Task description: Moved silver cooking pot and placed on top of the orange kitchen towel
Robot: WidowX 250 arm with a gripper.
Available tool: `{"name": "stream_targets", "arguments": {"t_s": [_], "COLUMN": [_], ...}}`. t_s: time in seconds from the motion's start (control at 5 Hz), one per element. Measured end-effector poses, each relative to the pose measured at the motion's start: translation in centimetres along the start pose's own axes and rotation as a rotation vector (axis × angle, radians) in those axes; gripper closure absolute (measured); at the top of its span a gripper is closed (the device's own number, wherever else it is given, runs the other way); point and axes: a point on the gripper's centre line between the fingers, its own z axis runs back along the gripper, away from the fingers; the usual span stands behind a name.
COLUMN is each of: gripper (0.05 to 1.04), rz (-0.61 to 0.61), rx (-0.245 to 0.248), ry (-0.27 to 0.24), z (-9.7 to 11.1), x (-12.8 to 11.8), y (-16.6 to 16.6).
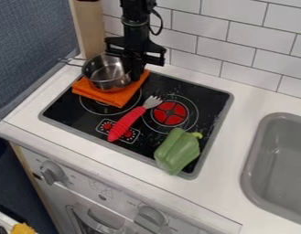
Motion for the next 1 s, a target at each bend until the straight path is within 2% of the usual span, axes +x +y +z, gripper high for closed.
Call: {"name": "stream_targets", "arguments": {"t_s": [0.2, 0.4, 0.6, 0.8, 1.0], "gripper": [0.790, 0.501, 0.203, 0.073, 0.077], "rz": [-0.007, -0.011, -0.032, -0.083, -0.140], "rx": [0.010, -0.005, -0.014, -0.050, -0.074], "ry": [0.016, 0.014, -0.016, -0.061, -0.046], "z": [0.0, 0.0, 1.7, 5.3, 6.5], "x": [-0.2, -0.2, 0.0, -0.1, -0.8], "y": [0.1, -0.2, -0.2, -0.8, -1.9]}}
